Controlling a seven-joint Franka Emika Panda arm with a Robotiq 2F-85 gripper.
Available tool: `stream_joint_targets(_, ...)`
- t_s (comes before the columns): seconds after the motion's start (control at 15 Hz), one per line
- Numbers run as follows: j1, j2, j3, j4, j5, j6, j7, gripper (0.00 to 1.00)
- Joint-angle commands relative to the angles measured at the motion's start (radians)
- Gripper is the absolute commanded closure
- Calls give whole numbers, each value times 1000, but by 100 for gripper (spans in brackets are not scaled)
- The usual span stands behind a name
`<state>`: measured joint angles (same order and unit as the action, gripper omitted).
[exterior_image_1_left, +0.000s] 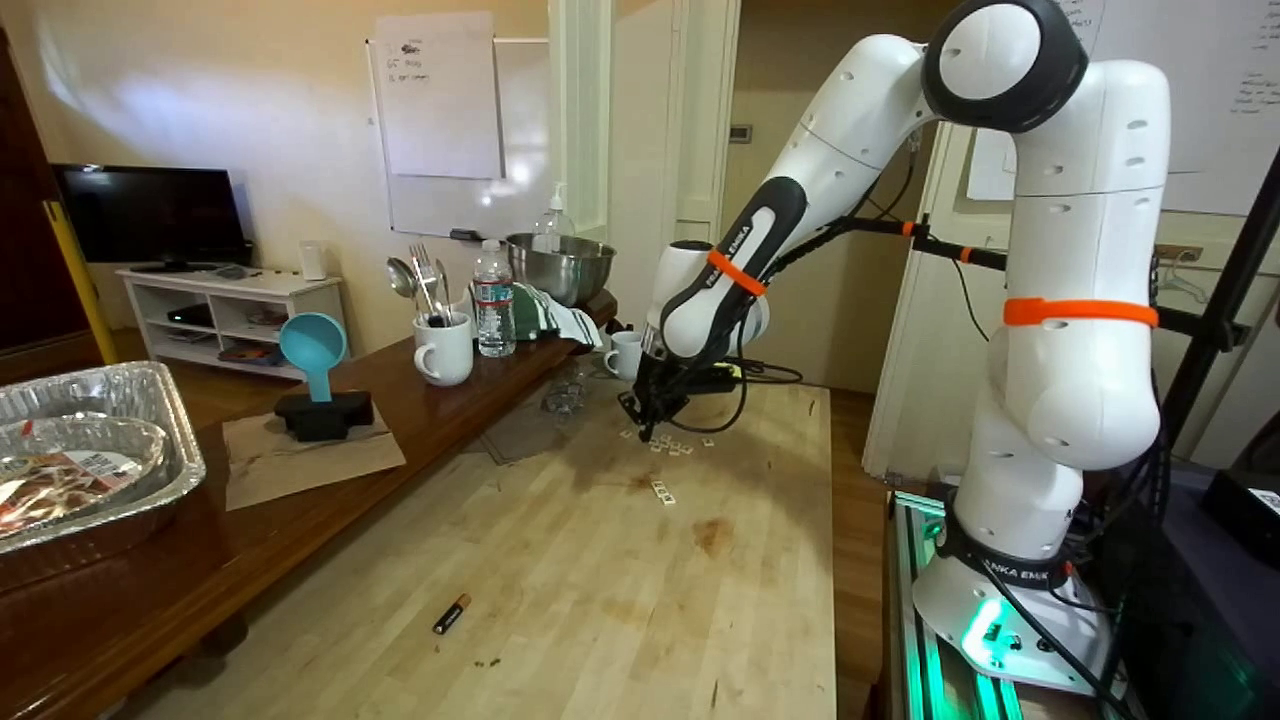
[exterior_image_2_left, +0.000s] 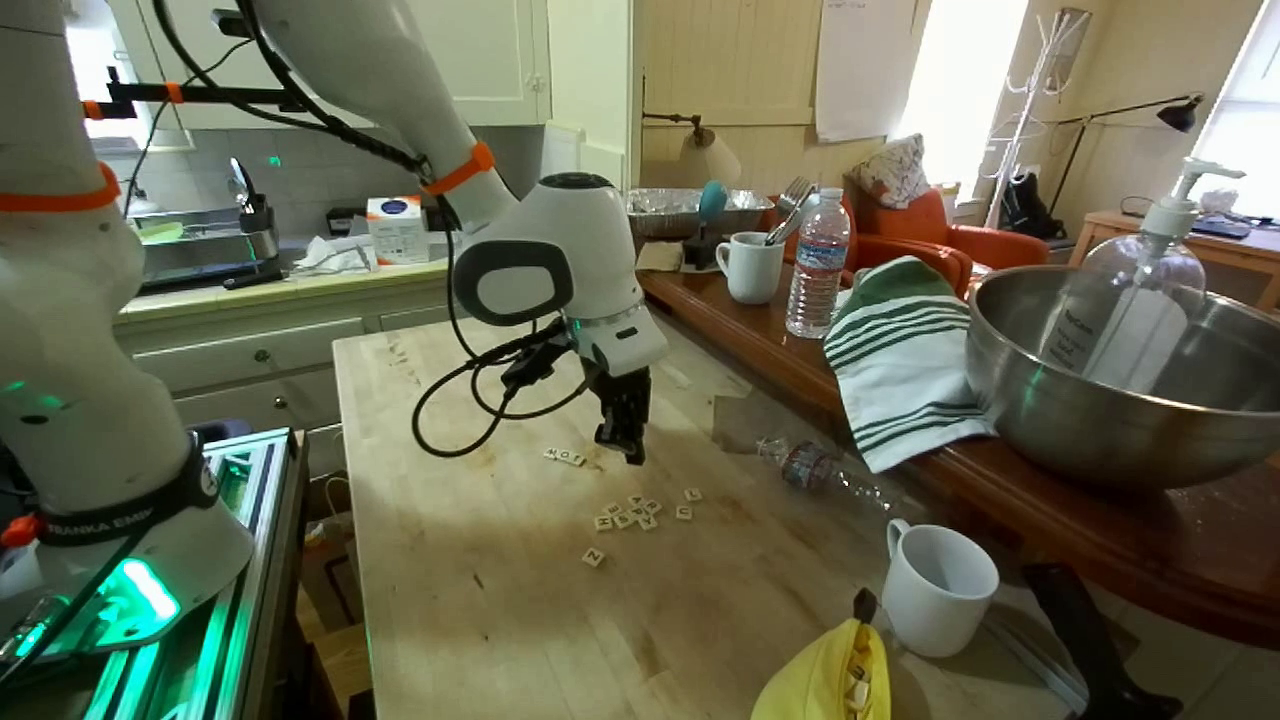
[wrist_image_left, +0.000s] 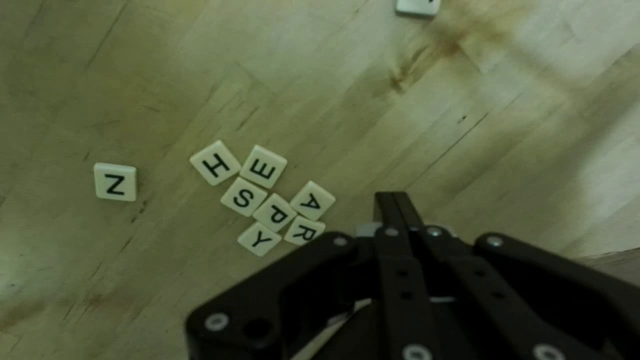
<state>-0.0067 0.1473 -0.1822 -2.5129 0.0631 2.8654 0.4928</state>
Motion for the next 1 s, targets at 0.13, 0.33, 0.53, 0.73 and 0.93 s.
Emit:
stream_joint_targets(0.13,-3,-97,48,-75,-9,-41,-71,100)
stream_joint_targets(0.33,-4,-119,68,-96,-29,-57,-95,100)
stream_joint_targets(0.53,-4,-134,85,-108,-52,-83,-106,100)
stream_joint_targets(0.73,-5,-144,98,-116,-86,-100,-107,100)
stream_joint_targets(0.93,-7,-128,105,-107,-119,-115,-108,100)
